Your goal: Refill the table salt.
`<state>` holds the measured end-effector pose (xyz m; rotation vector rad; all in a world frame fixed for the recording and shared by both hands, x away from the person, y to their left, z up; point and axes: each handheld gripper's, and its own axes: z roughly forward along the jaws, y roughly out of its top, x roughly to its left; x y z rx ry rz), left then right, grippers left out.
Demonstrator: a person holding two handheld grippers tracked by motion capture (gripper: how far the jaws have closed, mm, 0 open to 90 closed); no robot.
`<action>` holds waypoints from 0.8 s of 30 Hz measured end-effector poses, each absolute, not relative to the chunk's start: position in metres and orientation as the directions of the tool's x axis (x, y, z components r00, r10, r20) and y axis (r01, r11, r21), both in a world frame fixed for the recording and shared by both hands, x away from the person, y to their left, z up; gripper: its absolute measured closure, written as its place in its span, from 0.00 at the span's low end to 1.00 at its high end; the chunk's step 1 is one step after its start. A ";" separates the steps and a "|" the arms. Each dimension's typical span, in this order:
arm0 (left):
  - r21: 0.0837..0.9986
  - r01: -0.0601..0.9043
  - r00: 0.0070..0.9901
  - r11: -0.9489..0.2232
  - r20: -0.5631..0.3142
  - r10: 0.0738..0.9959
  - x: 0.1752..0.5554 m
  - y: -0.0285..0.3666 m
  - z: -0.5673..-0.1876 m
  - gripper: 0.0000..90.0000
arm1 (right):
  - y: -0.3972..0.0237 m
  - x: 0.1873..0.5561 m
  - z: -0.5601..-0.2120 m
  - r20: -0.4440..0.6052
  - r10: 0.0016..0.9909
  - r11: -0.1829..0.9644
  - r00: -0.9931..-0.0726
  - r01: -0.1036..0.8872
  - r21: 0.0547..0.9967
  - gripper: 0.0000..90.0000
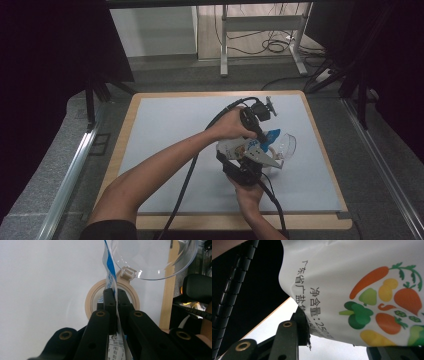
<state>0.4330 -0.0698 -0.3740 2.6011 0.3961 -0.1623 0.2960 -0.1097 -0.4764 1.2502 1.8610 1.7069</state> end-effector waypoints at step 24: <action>0.459 0.310 0.950 -0.833 -0.191 0.249 0.433 -0.071 -0.375 0.99 | -0.109 0.296 -0.476 0.294 0.770 -0.085 -0.566 0.366 0.927 0.66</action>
